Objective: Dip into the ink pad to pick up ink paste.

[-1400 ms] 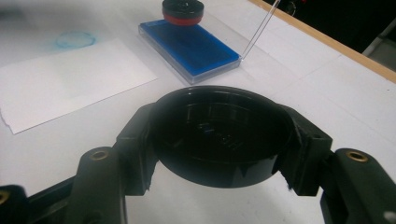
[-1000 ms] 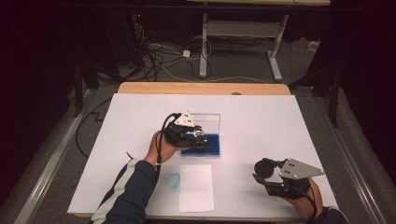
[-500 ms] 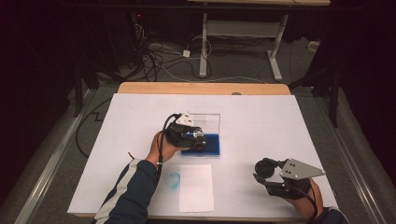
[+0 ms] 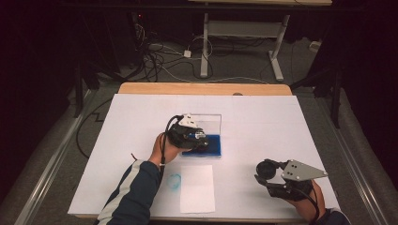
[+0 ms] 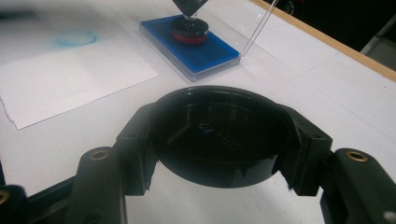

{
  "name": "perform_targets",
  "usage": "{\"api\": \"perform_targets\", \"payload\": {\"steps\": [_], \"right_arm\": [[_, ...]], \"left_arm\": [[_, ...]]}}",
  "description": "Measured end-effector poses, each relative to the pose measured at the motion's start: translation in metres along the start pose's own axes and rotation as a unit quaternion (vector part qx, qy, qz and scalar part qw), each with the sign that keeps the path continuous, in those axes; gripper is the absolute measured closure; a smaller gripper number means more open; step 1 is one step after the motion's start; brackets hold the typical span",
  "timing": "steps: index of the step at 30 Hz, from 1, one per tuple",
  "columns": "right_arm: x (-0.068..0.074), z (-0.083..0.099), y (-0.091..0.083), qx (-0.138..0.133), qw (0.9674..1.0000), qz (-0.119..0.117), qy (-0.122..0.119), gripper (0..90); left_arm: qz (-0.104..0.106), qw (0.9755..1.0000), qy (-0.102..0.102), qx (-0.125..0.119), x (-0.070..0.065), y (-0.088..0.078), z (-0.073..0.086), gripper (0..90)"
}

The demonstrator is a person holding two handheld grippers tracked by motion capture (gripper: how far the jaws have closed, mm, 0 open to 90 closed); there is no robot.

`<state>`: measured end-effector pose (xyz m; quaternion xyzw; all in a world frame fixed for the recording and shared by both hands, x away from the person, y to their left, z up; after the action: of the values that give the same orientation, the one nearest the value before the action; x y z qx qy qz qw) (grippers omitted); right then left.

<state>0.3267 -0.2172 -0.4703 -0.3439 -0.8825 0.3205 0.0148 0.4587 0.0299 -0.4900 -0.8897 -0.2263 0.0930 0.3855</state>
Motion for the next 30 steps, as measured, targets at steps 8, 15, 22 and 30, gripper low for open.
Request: {"api": "perform_targets", "payload": {"steps": [8,15,22,30], "right_arm": [[0.0017,-0.0001,-0.0004,0.001,1.0000,-0.002,-0.003,38.6],[0.0014,-0.0007,-0.0009,-0.001,1.0000,-0.001,-0.004,38.6],[0.0014,-0.0004,-0.0012,0.000,1.0000,0.000,-0.004,38.5],[0.0017,-0.0004,-0.0013,0.000,1.0000,0.000,-0.005,38.6]], "left_arm": [[0.000,1.0000,-0.004,-0.003,0.0001,0.0047,0.0004,54.2],[0.003,0.9999,-0.007,-0.006,0.0005,0.0049,0.0010,54.2],[0.004,0.9999,-0.008,-0.009,0.0007,0.0054,0.0011,54.2],[0.005,0.9999,-0.008,-0.008,0.0007,0.0055,0.0015,54.2]]}}
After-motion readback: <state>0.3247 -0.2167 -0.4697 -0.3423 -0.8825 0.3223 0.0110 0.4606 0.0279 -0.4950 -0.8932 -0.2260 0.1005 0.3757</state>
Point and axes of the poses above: each handheld gripper's, and its own axes: y roughly forward along the jaws, z roughly out of its underside, x roughly to its left, the point moved 8 cm from there along y, roughly forward along the jaws, and after that the axes turned 5 degrees about x, right-handed, at the moved point
